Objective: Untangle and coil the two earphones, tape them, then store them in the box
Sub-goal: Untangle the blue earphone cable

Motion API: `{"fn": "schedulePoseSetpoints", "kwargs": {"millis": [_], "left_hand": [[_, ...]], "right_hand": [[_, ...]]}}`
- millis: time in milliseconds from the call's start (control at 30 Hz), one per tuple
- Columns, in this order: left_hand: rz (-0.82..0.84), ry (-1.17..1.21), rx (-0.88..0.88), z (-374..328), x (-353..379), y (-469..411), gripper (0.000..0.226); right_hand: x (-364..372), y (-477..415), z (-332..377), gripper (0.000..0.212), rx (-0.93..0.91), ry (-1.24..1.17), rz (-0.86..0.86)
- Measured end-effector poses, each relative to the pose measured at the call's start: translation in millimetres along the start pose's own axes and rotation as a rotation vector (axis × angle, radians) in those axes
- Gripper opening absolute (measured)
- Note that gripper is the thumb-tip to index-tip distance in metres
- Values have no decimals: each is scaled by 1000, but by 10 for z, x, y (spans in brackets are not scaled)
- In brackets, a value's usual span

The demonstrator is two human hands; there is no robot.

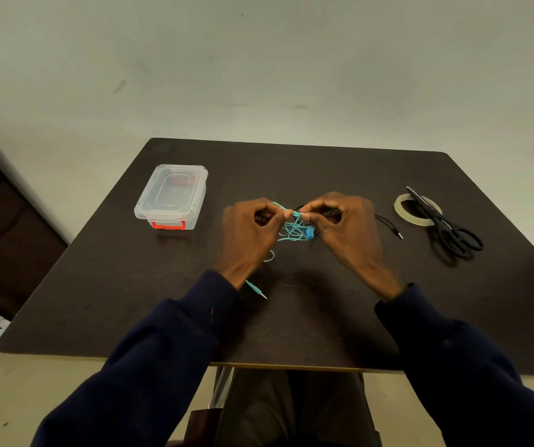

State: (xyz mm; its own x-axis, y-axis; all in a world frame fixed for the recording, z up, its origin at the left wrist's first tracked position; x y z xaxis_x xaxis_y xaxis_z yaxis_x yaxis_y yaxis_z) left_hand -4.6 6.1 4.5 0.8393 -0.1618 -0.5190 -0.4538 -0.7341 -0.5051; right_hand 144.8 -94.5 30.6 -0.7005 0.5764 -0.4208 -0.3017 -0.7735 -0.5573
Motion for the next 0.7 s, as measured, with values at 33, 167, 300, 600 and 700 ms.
{"fn": "schedulePoseSetpoints", "kwargs": {"millis": [33, 167, 300, 600, 700], "left_hand": [[-7, -53, 23, -1, -20, 3, 13], [-24, -183, 95, -20, -100, -19, 18], [71, -269, 68, -68, -96, -75, 9], [284, 338, -486, 77, -130, -129, 7], [303, 327, -476, 48, -108, -145, 5]], "right_hand": [[-11, 4, 2, 9, -17, -2, -17], [-91, 15, 39, 8, -87, -33, -91], [-113, 19, -22, 5, 25, -204, -138], [-142, 79, -229, 9, 362, -541, -111], [-158, 12, -65, 21, 133, -150, -48]]}}
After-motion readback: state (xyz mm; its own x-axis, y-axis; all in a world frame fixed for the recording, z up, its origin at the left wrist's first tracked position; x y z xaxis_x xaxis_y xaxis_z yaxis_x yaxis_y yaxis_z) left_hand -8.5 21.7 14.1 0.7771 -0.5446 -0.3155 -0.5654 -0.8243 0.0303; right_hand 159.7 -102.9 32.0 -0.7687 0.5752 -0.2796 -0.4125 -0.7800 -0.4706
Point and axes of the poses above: each hand's wrist, its own y-axis away from the middle knuckle, its own x-axis out of the palm, z = x × y, the point moved 5 cm from there along -y, towards the middle knuckle, and after that the axes turned 12 degrees about -y, right-handed, at the moved point
